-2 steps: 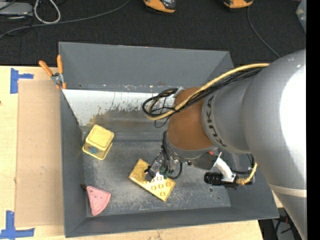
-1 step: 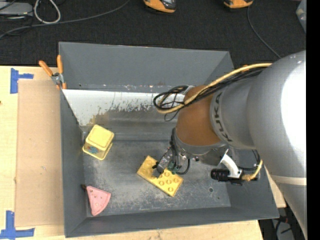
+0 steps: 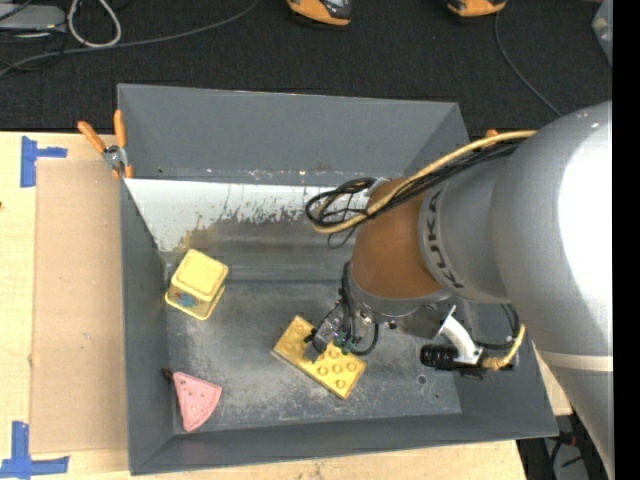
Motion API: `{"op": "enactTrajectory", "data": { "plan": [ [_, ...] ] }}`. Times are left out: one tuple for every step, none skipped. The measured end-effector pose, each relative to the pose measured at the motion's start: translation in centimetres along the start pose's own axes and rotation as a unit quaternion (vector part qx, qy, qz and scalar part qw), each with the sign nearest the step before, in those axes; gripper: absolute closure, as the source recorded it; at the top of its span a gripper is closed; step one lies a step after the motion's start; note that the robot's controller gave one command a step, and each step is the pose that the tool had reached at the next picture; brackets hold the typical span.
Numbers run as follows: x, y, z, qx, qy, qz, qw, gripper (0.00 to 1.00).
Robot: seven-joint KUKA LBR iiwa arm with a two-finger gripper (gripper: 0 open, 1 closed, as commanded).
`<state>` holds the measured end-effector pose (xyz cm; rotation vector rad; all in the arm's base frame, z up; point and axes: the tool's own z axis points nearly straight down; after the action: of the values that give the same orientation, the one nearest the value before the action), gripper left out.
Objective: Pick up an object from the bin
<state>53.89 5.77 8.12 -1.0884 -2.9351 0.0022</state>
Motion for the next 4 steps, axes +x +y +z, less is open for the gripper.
{"op": "enactTrajectory", "data": {
  "plan": [
    [-3.5, 1.2, 0.5, -0.001, 0.0027, 0.074, 0.9973, 1.0],
    [-4.6, 2.2, 0.5, -0.002, -0.0028, 0.079, 0.9969, 1.0],
    [-5.5, -2.4, 0.6, -0.007, 0.0002, 0.123, 0.9924, 1.0],
    [-2.0, 4.3, 0.6, -0.008, -0.0055, 0.106, 0.9943, 1.0]
  ]
}}
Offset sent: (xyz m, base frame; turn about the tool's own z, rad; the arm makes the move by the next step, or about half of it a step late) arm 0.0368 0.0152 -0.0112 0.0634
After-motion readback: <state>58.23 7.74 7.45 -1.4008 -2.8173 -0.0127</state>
